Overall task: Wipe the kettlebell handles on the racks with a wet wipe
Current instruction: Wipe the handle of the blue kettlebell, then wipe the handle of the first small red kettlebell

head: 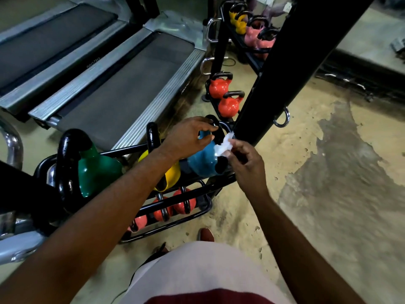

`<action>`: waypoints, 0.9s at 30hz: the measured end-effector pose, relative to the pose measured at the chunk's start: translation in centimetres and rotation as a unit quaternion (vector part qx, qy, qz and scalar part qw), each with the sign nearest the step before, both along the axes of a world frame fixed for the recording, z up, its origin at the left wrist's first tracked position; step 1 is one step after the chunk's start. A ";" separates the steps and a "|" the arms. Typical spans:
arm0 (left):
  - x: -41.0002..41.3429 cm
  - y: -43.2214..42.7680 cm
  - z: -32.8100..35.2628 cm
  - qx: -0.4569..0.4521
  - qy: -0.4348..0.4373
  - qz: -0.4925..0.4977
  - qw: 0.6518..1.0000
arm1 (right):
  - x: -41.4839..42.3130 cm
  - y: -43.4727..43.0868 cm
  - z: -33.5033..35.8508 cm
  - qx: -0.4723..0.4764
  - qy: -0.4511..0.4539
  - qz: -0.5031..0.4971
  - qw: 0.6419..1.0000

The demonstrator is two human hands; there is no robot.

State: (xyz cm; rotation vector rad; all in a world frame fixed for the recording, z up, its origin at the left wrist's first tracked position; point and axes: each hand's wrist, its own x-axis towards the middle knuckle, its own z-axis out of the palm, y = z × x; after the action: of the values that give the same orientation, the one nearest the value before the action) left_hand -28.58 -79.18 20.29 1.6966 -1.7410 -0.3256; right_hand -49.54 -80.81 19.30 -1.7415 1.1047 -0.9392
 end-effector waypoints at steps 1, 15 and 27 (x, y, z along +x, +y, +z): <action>0.0 0.0 -0.1 0.001 0.001 0.001 1.000 | 0.3 0.1 -0.1 -0.057 0.031 0.002 0.998; 0.1 0.2 0.3 0.009 -0.026 0.000 1.000 | 2.1 0.9 -0.4 -0.058 0.049 -0.058 0.995; -4.1 2.5 -1.8 0.081 0.124 0.010 0.989 | -3.4 4.4 -2.4 0.257 -0.191 -0.070 0.945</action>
State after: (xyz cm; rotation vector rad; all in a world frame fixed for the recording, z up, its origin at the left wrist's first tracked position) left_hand -32.64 -76.67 18.52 1.7031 -1.5486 -0.6574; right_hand -52.94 -76.37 16.90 -1.0183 1.0995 -0.9225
